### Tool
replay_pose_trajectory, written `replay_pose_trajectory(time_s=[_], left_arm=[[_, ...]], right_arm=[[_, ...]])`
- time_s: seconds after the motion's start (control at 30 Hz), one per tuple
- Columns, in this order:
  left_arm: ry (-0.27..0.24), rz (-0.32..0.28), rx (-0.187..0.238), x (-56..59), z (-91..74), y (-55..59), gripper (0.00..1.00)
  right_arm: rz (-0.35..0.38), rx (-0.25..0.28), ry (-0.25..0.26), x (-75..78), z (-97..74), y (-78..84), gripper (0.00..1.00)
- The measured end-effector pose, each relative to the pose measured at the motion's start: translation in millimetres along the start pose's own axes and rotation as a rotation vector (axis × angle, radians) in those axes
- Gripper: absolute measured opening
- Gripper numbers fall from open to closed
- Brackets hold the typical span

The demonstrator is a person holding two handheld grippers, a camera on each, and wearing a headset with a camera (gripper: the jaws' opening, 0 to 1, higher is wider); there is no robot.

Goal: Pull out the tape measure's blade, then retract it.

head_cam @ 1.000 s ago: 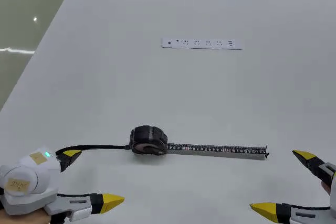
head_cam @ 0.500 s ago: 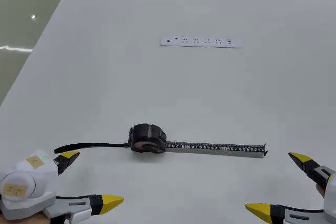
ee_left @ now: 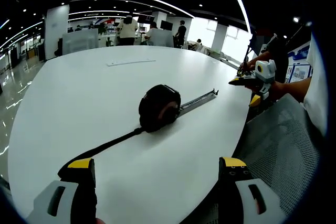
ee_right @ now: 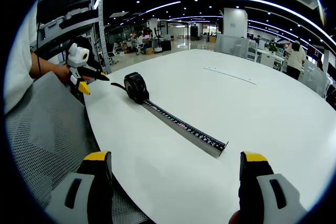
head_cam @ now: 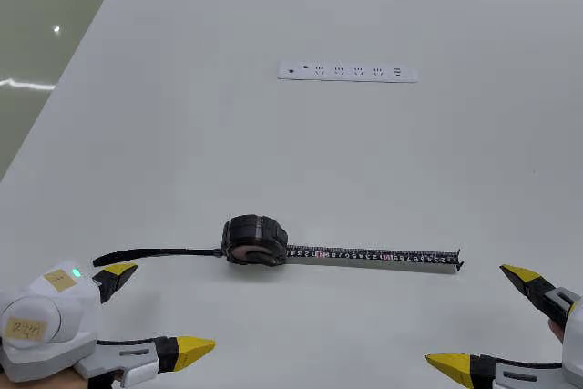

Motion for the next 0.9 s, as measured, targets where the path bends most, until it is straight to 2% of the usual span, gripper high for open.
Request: replay_pose_trajectory(time_s=[0.37,0.4,0.53,0.9], left_arm=[[-0.001,-0.007,0.0,-0.7,-0.3,1.0,0.94],[-0.02,-0.007,-0.01,-5.0,0.0,3.6,0.94],[-0.029,-0.01,-0.012,-6.7,1.6,3.4,0.93],[-0.015,0.001,-0.013,-3.1,7.9,-5.9,0.93]], right_arm=[[-0.001,-0.001,-0.002,-0.9,0.1,-0.8,0.98],[-0.004,-0.004,-0.006,-1.2,-0.2,-0.7,0.98],[-0.003,-0.004,-0.008,-0.8,-0.5,-0.7,0.98],[0.012,0.008,-0.012,0.5,0.9,-3.4,1.0]])
Point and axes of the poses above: the centre of the closed fingertips' face, and the gripper's own axes: z roughly forward along the fingers, x roughly to its right, y roughly out of its underside, the point moved 2 cm from there along -z, roughly backward along the fingers, and after that the axes turned 2 degrees about -y, right-handed, at the moved point
